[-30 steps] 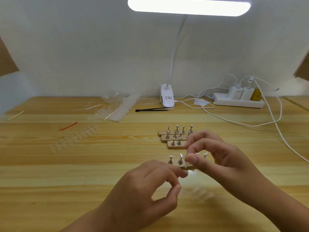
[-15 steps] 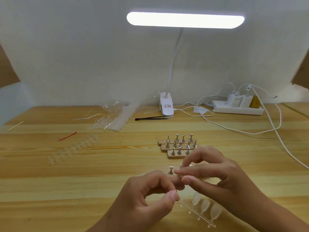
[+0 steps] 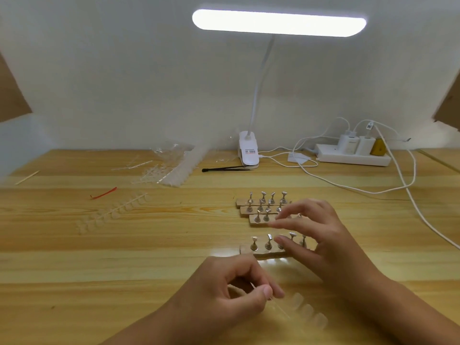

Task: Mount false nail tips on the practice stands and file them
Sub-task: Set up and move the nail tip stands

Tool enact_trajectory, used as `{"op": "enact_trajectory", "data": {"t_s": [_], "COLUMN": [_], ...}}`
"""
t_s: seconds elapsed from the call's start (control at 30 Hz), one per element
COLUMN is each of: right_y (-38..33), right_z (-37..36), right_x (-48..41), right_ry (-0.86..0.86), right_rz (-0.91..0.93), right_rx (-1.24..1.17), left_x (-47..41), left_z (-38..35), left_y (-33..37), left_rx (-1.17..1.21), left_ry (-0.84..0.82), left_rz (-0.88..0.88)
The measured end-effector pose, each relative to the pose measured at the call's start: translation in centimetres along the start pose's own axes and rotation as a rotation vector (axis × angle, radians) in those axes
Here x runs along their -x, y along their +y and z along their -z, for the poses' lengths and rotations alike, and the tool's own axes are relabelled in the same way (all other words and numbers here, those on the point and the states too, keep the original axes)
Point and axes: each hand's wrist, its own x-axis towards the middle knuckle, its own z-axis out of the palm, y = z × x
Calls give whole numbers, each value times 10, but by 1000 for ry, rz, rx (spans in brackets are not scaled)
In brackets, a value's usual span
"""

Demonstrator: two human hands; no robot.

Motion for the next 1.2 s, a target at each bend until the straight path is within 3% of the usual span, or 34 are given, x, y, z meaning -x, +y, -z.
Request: {"op": "enact_trajectory", "data": {"t_s": [0.87, 1.2], "right_y": [6, 2], "right_z": [-15, -12], "right_x": [0, 1], "right_ry": [-50, -91], "right_rz": [1, -171], "right_rx": [26, -85], "left_x": [1, -2], "left_z": [-1, 0], "left_y": [-2, -3], "left_rx": [-33, 61], "left_ry": [-41, 115], "left_rz": [39, 87]}}
